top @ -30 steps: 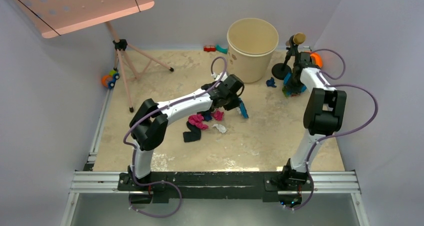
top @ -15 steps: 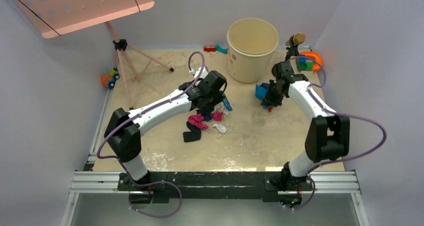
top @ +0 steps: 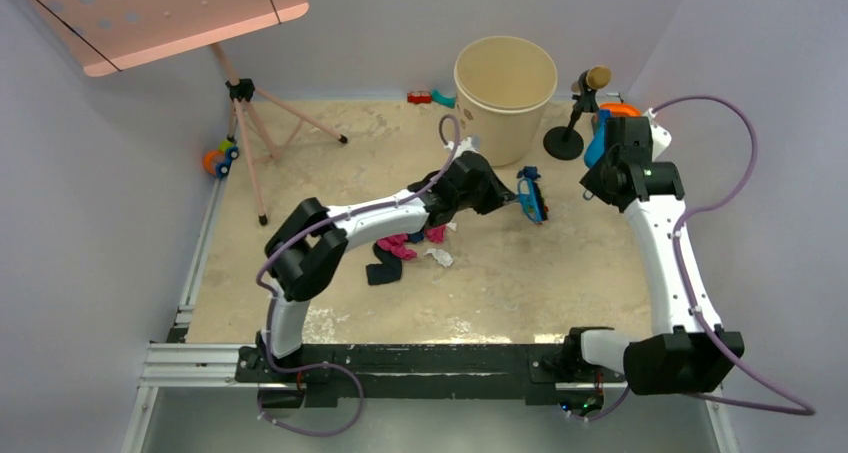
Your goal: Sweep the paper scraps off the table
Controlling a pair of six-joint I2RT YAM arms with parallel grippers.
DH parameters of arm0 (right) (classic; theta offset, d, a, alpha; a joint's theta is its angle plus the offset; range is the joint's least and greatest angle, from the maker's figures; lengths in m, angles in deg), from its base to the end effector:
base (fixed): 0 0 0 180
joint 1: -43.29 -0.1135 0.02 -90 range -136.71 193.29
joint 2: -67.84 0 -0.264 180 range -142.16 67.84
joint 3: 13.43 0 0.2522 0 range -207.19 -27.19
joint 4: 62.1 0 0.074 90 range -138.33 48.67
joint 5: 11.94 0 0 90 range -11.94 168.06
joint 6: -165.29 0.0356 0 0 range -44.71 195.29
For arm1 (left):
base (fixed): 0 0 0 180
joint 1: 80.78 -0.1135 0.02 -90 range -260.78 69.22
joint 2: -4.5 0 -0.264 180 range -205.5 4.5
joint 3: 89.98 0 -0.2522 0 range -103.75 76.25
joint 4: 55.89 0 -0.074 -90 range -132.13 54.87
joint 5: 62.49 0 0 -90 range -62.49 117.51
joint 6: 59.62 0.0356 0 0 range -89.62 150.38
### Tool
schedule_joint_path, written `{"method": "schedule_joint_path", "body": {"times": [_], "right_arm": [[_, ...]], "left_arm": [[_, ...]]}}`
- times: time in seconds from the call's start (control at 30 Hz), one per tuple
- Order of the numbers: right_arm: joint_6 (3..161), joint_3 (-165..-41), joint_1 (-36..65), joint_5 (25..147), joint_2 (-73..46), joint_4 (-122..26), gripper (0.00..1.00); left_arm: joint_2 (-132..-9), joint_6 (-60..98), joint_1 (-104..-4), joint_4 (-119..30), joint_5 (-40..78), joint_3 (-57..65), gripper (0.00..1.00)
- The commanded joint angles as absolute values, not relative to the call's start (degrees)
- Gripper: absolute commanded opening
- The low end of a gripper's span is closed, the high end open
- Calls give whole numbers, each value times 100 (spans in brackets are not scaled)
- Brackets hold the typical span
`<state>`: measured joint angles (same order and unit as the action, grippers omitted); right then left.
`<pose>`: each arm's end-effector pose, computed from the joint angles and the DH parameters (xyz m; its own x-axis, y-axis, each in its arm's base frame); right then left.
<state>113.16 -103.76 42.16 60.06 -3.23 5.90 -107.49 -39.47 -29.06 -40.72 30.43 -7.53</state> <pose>0.2437 -0.0062 0.3653 -0.4797 0.5745 -0.6632 0.6074 0.7629 0.2215 0.2854 -0.3587 0.2413 -0.8157 -0.4799 -0.3231 -0.0267 0.5892 -0.8075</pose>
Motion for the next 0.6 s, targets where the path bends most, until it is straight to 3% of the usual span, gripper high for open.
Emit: {"method": "schedule_joint_path", "body": {"times": [0.0, 0.27, 0.37, 0.57], "right_arm": [[11559, -10162, 4206, 5476, 113, 340, 0], [11646, -9790, 4209, 5593, 532, 78, 0], [11642, -9724, 4210, 5542, 666, 67, 0], [11646, -9828, 4208, 5412, 767, 227, 0]], "left_arm": [[-11542, -4035, -2901, -5885, 2550, -1679, 0], [-13104, -3588, -2906, -4390, 3374, -3881, 0], [-13465, -3546, -2913, -3169, 3718, -4632, 0], [-13554, -3919, -3003, -2227, 4171, -4817, 0]]}}
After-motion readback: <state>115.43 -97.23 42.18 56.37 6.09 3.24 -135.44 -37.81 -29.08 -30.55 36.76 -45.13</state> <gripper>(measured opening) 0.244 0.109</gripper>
